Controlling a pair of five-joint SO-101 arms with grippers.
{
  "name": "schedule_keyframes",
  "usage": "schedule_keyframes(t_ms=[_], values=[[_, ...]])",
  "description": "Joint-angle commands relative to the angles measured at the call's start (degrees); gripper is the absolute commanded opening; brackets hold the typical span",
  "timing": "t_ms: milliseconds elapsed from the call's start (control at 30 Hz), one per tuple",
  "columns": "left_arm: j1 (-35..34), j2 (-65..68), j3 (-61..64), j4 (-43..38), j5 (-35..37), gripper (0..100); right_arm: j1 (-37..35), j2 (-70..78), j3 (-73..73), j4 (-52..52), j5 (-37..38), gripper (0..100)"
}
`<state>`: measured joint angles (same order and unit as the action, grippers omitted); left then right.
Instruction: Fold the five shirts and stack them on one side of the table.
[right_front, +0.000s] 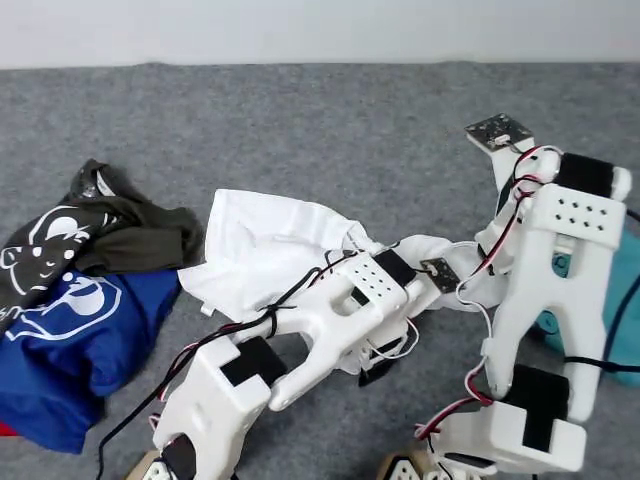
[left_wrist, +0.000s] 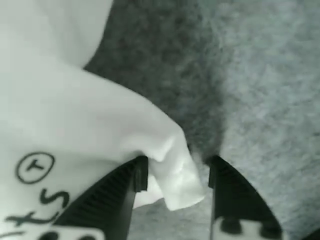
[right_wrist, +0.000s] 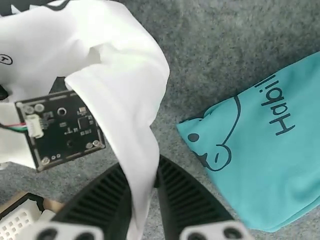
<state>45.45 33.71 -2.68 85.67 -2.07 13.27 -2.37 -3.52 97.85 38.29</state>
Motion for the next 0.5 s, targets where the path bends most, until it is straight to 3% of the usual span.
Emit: schedule_keyframes(t_ms=[0,100,300,467], values=[[0.18,0.70,-2.24,-0.70,-0.44,8,0.40,-0.13,-0.44,-0.22,-0.62,0.9],[-0.26,-1.23,-2.33,-0.26,-1.76,0,0.57,-0.22,-0.53,-0.22,-0.53,0.9],[-1.23,-11.52,-2.42,4.22,-2.11,0,0.66,-0.66,-0.79,-0.22,-0.53,0.9],[-8.44,-19.96,-2.42,8.88,-6.33,0,0.75,-0.75,-0.88,-0.22,-0.26,0.9]])
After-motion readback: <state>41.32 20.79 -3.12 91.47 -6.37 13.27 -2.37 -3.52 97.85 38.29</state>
